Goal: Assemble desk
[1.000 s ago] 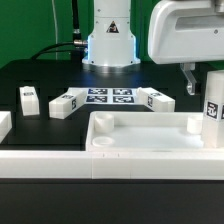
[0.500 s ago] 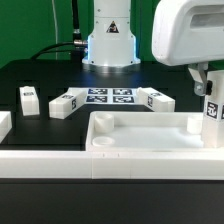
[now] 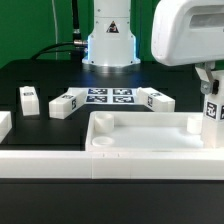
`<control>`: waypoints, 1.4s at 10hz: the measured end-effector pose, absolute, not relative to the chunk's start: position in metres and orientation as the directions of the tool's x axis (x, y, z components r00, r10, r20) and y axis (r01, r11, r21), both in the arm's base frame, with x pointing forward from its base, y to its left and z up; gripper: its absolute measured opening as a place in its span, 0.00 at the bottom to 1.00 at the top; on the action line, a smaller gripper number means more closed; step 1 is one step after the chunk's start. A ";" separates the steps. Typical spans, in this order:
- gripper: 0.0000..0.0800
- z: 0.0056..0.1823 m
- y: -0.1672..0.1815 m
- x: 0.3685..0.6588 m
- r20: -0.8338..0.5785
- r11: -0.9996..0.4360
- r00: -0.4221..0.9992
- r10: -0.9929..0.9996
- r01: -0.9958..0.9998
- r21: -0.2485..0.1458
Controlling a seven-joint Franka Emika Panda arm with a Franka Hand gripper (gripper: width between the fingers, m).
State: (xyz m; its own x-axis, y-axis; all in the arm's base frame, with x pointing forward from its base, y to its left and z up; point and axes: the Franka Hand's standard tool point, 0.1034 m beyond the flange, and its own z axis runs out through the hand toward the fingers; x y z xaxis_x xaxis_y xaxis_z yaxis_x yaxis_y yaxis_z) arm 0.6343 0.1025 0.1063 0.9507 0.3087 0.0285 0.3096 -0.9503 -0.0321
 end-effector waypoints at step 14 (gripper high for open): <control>0.36 0.106 0.101 0.634 -0.044 -0.589 0.594 -0.803 -0.803 -0.092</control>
Offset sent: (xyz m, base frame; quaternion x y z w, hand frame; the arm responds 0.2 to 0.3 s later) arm -0.0162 0.0027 -0.0045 -0.0158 -0.0041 0.2167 0.9761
